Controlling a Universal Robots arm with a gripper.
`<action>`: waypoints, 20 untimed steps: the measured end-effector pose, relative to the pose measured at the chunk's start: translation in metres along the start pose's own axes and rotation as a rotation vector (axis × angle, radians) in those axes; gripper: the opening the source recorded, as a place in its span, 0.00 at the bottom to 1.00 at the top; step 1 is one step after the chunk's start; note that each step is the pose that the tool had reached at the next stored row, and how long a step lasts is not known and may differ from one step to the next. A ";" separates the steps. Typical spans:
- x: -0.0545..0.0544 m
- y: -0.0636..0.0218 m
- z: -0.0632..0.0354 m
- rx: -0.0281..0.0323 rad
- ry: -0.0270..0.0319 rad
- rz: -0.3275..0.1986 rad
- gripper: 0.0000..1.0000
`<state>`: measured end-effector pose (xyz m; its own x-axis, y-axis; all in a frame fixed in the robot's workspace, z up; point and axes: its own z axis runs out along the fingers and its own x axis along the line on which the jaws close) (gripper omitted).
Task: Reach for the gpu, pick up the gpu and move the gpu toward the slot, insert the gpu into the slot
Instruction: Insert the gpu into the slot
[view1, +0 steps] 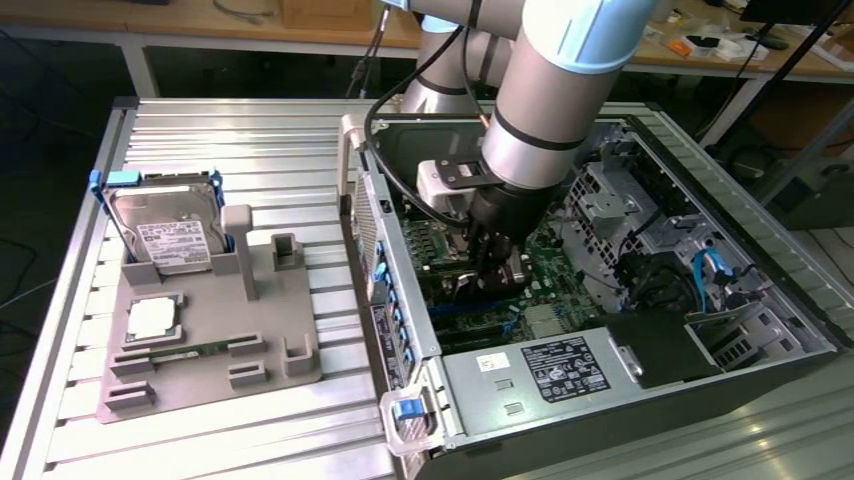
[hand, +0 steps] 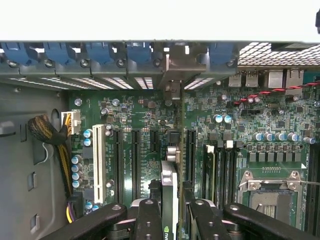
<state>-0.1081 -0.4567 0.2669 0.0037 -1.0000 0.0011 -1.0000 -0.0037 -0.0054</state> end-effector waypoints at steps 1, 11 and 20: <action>0.000 0.0000 0.0000 0.0000 -0.0001 0.001 0.27; 0.000 0.0004 0.0024 -0.0001 0.0001 0.001 0.27; 0.000 0.0007 0.0045 0.0000 -0.0001 0.001 0.27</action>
<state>-0.1088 -0.4567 0.2623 0.0024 -1.0000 0.0010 -1.0000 -0.0025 -0.0055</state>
